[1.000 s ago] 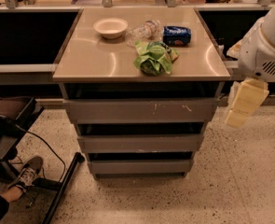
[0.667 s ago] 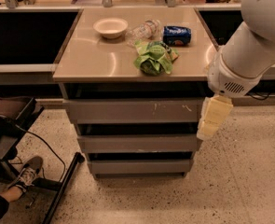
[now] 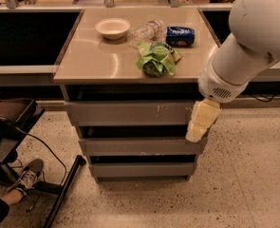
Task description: Open top drawer
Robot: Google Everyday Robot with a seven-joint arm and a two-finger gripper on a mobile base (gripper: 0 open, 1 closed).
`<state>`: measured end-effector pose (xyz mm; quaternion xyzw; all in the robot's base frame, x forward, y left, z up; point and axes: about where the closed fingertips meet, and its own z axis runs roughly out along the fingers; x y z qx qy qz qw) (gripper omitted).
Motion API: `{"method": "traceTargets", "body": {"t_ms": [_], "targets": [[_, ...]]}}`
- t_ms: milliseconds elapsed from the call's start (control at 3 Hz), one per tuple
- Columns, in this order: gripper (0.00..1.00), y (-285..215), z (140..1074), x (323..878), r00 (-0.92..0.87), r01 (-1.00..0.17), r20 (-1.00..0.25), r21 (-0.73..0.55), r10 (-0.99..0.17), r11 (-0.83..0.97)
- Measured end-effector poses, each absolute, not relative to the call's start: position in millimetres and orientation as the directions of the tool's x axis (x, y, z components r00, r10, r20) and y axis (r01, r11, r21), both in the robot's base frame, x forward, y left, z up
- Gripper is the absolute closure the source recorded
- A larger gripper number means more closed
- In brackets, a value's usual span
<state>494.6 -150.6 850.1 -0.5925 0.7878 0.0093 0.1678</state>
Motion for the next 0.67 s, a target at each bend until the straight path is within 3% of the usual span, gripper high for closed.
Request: {"method": "traceTargets", "body": {"t_ms": [667], "targets": [[0.0, -94.0, 786.5, 549.2, -0.306, -0.913, -0.432, -0.119, -0.848, 0.39]]}}
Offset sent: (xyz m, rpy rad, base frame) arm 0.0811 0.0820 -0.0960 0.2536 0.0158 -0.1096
